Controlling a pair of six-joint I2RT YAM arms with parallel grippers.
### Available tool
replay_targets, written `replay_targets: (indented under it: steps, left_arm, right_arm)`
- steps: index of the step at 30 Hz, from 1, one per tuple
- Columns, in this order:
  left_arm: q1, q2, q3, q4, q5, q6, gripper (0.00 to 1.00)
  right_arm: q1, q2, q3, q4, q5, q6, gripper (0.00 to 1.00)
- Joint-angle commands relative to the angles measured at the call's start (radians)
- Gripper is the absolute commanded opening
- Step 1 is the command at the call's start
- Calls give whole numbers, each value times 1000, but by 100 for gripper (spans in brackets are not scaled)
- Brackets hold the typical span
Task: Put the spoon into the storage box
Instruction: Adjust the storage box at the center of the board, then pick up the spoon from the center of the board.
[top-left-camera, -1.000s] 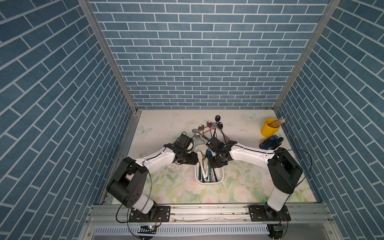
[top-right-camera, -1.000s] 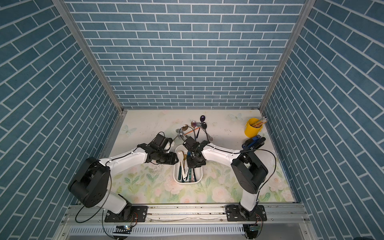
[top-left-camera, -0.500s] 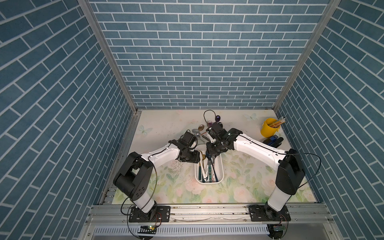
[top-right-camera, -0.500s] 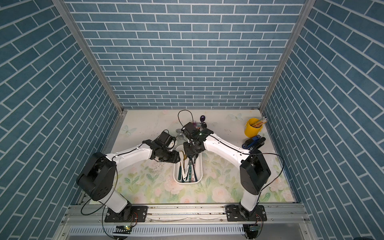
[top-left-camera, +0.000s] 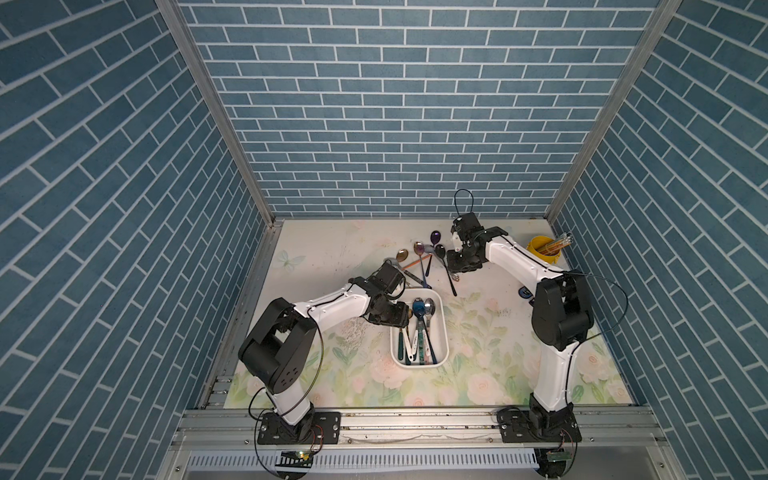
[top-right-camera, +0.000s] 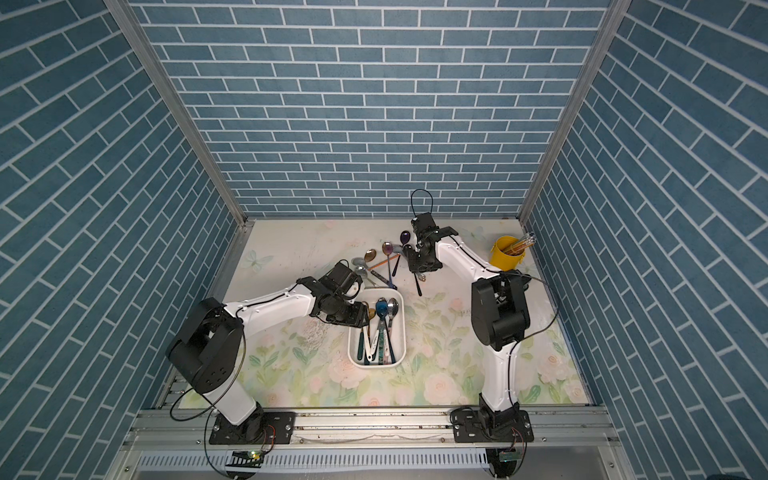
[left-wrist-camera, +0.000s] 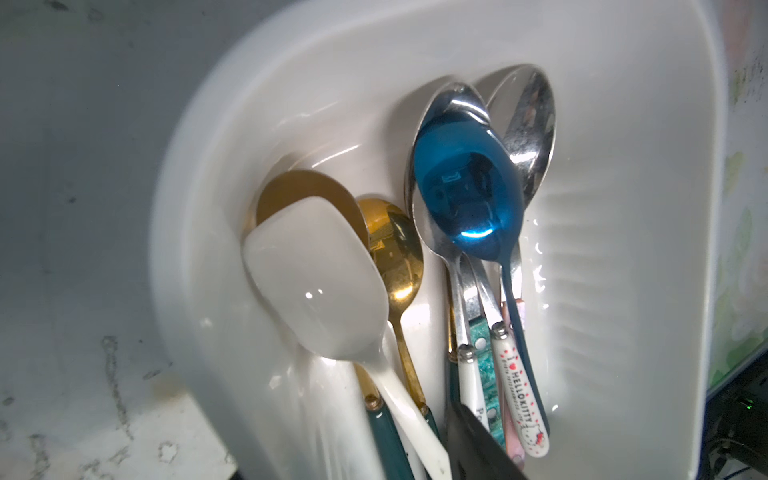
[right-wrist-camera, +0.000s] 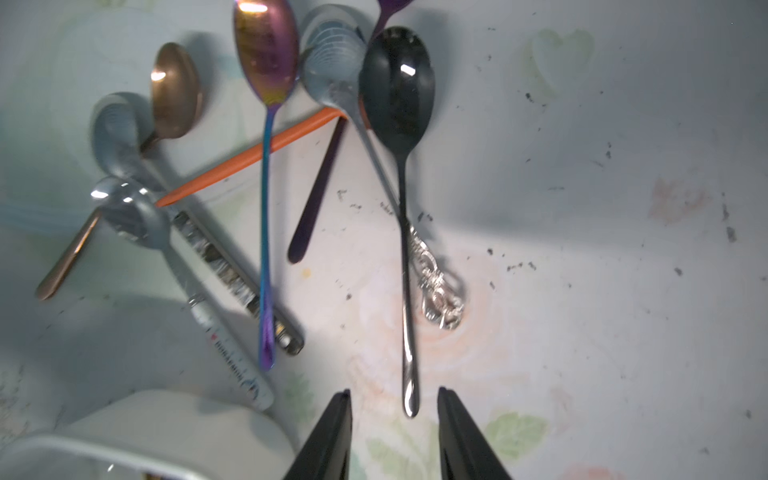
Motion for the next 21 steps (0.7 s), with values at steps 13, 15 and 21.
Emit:
replay_targets:
  steps: [13,15,21]
  left_arm:
    - [-55,31,71,-26,55,-63,60]
    - [-51,12,75,-39,35,-52,61]
    - [-15,-43,88,-75,-18,-16,62]
  right_arm:
    - [-58,334,391,-36,-81,-110,37]
    - [-57,353,403,-35,-83,-106,37]
    - [-57,372,379,0,-59,-101,37]
